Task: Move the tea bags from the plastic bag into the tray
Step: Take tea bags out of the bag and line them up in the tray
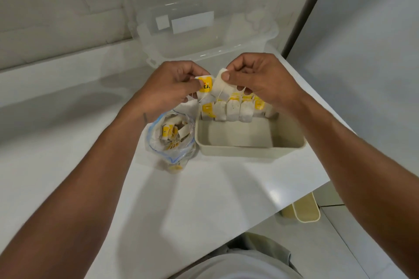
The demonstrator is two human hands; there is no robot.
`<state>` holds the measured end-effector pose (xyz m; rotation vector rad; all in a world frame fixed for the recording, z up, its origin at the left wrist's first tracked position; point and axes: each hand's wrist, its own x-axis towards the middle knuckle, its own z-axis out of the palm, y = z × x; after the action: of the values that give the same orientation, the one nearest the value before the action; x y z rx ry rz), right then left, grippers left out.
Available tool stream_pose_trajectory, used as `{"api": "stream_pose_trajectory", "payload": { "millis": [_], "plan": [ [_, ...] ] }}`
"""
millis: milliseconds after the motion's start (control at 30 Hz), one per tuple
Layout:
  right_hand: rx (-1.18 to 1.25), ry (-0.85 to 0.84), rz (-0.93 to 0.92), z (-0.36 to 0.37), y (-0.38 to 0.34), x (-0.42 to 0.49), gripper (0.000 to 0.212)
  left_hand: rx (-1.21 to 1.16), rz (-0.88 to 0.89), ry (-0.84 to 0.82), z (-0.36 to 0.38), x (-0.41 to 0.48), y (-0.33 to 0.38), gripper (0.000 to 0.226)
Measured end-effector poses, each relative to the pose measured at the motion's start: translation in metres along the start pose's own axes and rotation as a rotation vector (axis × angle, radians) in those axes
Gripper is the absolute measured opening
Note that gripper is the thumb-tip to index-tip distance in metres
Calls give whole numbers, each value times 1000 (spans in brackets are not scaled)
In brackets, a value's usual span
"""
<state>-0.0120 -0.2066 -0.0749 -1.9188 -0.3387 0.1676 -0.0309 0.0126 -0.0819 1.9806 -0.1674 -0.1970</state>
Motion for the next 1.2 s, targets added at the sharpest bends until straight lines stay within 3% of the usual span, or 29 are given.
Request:
{"api": "stream_pose_trajectory", "payload": {
  "millis": [567, 933, 1067, 1200],
  "plan": [
    [-328, 135, 89, -89, 60, -12, 7, 336, 55, -126, 96, 77, 5, 11],
    [-762, -79, 269, -106, 91, -6, 9, 524, 11, -242, 141, 109, -2, 14],
    [-967, -41, 263, -94, 102, -4, 6, 637, -39, -264, 152, 114, -6, 13],
    [-1093, -25, 200, -83, 108, 1, 16, 678, -51, -258, 157, 116, -10, 10]
  ]
}}
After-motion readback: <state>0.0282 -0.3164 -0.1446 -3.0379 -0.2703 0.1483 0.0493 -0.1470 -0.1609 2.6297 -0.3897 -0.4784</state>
